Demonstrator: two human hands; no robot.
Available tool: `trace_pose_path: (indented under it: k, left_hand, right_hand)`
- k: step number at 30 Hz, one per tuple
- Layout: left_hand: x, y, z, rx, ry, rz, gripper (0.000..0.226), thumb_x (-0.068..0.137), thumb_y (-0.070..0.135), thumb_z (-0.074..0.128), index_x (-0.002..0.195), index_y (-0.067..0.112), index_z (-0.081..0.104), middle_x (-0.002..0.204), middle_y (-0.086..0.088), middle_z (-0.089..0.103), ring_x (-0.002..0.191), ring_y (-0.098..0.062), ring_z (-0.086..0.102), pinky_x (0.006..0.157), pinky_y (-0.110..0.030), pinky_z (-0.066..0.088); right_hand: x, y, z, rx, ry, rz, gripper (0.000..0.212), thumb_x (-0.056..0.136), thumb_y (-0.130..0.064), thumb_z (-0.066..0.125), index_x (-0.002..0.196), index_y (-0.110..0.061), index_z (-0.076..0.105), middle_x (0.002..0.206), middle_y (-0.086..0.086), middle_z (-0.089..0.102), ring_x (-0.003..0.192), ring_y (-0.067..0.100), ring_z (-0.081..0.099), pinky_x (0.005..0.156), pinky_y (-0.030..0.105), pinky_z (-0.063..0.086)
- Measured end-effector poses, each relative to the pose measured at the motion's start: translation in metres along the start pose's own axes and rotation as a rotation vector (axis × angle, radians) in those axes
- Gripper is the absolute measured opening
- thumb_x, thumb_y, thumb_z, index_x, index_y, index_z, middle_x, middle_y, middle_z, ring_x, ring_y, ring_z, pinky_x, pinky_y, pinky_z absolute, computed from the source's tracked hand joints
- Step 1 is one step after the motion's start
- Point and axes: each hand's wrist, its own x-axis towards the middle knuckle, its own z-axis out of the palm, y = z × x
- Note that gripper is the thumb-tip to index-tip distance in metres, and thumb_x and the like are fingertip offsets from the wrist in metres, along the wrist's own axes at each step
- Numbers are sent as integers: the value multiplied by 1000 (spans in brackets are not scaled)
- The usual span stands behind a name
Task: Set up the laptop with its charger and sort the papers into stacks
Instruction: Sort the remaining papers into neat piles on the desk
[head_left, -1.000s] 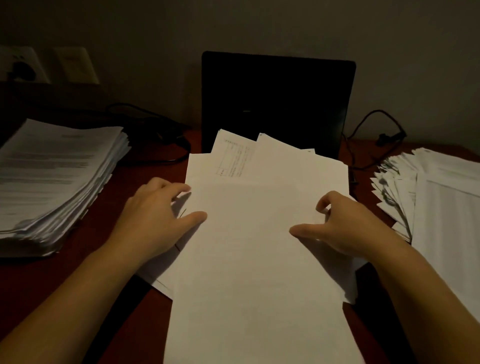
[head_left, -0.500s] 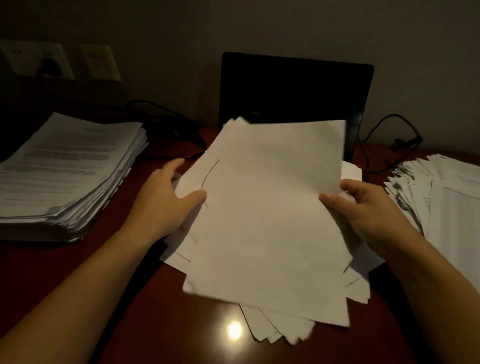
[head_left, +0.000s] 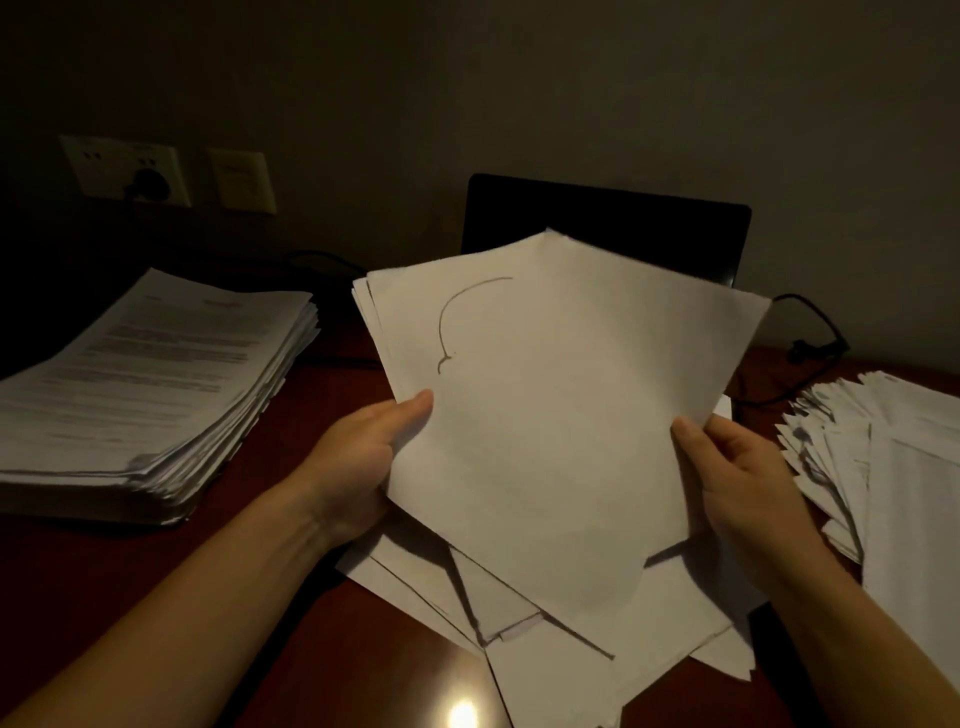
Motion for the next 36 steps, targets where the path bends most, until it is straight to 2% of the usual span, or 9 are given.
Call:
trace_pose_path:
  k: [3,8,12,15,19,22,25,33,36]
  left_hand:
    - [7,-1,-6,-138,16,-17,30,104,24,48,124,10,66,116,-10,74,108,-29,70,97,-46,53]
    - [10,-1,-10,-161,32,-26,28,105,27,48,120,13,67,115,-10,74,103,-28,72,84,-40,58]
    - [6,1,-7,-227,-22,19,33,105,31,44,125,16,66,121,-10,72,112,-31,69,97,-48,52]
    - [1,4,-2,-250,-103,28,36,105,35,39,128,20,62,120,-9,73,110,-30,70,90,-45,55]
    - [-1,-2,4,-298,-143,-22,43,104,38,38,135,15,59,125,-15,70,115,-35,67,100,-50,50]
    - [-3,-5,4,-246,-196,-43,37,104,38,42,132,20,59,124,-13,71,113,-35,68,98,-51,52]
    - [3,-10,1,-147,-105,11,27,99,17,58,125,20,63,116,-10,74,102,-31,73,82,-43,60]
    - [10,-19,8,49,20,83,34,90,0,68,120,18,67,109,-1,77,95,-23,75,84,-41,61]
    - [10,-15,8,36,12,125,33,91,-4,66,118,15,67,106,-3,77,94,-23,75,80,-40,62]
  right_hand:
    - [3,7,0,-69,109,-41,22,102,-30,48,87,-28,63,89,3,65,87,22,60,74,34,48]
    - [11,16,-15,-157,339,-83,24,101,-29,52,95,-12,69,83,2,64,80,17,59,72,33,46]
    - [8,-14,-22,-173,568,-300,23,101,-26,54,97,-7,67,77,-1,62,70,3,57,66,24,49]
    - [-5,-54,10,-191,320,-452,13,100,-23,53,98,-22,66,81,-17,61,72,-4,62,65,19,50]
    - [-25,-62,82,-388,-232,-507,28,103,-50,38,102,-40,64,90,-28,59,93,1,56,93,32,46]
    - [-37,-36,109,-512,-435,-466,39,102,-59,25,129,-46,50,133,-28,51,128,-2,43,117,50,27]
    - [-43,-38,105,-445,-561,-452,43,101,-52,31,142,-45,45,146,-30,42,130,-17,30,117,21,25]
    - [-10,-39,81,83,-512,-157,32,100,6,41,110,-4,70,107,2,74,100,11,71,78,17,55]
    - [8,-36,74,25,-131,-222,22,98,-3,54,115,-10,66,110,-2,68,91,15,72,70,26,60]
